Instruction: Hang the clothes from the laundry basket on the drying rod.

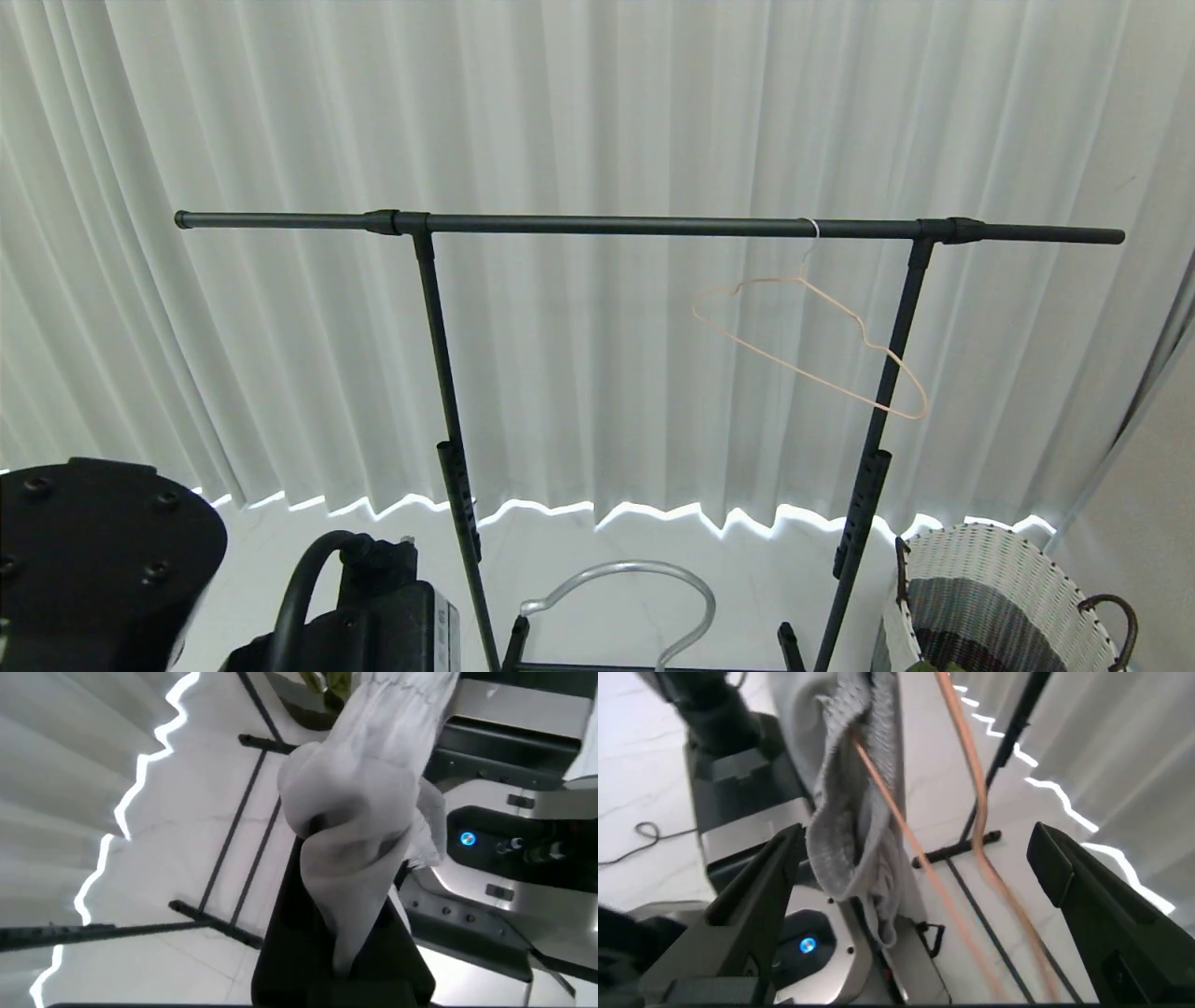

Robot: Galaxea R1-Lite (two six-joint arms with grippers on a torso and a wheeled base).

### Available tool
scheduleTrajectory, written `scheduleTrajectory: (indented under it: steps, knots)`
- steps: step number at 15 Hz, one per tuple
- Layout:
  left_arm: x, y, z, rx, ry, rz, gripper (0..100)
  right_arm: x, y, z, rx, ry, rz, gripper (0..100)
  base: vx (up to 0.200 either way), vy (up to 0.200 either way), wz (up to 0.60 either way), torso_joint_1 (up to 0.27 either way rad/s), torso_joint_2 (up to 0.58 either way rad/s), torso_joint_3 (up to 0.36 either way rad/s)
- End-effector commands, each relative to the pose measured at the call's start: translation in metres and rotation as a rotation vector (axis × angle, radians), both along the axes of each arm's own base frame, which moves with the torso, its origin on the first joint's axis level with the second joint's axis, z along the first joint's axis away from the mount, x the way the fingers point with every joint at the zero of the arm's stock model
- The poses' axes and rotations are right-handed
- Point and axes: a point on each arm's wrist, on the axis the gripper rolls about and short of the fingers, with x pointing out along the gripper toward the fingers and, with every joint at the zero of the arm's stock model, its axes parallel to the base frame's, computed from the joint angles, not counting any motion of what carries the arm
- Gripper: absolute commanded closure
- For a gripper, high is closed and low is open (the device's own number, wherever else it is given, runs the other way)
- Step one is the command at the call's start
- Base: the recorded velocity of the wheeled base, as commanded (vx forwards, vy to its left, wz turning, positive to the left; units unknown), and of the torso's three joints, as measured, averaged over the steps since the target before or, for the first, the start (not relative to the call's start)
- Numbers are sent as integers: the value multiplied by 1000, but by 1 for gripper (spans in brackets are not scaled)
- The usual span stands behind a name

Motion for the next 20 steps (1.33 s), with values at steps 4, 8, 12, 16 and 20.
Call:
scheduleTrajectory:
  steps: [4,8,12,16,20]
  knots:
    - [6,14,0,60,-91,206,100,15,4,5,10,-11,-88,0,0,0,0,0,0,0]
    - [27,24,21,-13,-164,361,100,21,26,5,-18,1,-89,0,0,0,0,0,0,0]
    - [39,24,48,-167,-216,455,100,37,66,9,14,86,-162,0,0,0,0,0,0,0]
    - [40,22,58,-239,-254,461,100,74,92,12,86,169,-357,0,0,0,0,0,0,0]
    - [42,20,62,-268,-276,460,100,92,102,-9,49,233,-446,0,0,0,0,0,0,0]
